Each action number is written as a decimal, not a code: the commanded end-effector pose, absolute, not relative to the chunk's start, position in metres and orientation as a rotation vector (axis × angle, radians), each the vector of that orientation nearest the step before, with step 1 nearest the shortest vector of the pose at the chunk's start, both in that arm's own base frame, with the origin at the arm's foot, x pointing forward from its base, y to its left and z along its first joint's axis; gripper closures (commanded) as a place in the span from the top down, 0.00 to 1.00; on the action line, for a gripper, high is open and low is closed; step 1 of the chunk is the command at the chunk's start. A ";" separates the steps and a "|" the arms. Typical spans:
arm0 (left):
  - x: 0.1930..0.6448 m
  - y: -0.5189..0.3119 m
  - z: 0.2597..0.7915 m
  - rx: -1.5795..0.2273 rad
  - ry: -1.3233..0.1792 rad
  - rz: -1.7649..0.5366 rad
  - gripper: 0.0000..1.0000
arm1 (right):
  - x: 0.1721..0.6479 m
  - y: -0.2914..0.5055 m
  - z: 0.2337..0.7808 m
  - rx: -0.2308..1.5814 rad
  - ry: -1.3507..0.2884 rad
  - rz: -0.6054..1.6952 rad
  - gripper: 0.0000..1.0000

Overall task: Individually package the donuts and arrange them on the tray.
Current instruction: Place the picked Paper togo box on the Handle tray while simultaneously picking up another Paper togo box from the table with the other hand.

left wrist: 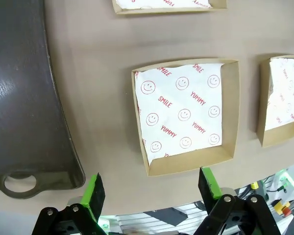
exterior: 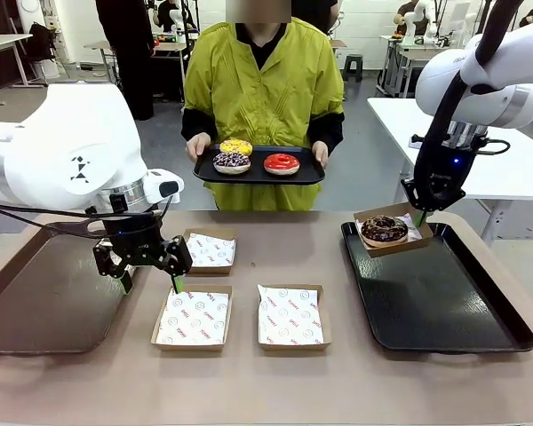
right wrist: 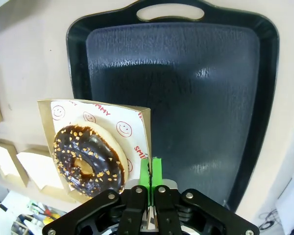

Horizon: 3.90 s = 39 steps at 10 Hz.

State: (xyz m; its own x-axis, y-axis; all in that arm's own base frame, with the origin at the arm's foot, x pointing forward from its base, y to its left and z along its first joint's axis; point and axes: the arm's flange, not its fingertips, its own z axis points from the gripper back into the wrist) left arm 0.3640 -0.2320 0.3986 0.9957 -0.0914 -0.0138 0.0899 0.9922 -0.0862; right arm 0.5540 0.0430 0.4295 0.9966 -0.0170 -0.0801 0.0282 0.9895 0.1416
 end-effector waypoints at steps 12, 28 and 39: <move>0.349 -0.258 0.332 0.055 -0.026 -0.219 1.00 | 0.613 0.043 0.358 0.134 0.084 0.004 0.01; 0.376 -0.247 0.315 -0.002 -0.093 -0.019 0.17 | 0.611 0.042 0.357 0.071 0.036 -0.013 1.00; 0.373 -0.237 0.349 -0.018 -0.024 -0.035 0.00 | 0.613 0.037 0.358 0.080 0.038 -0.010 1.00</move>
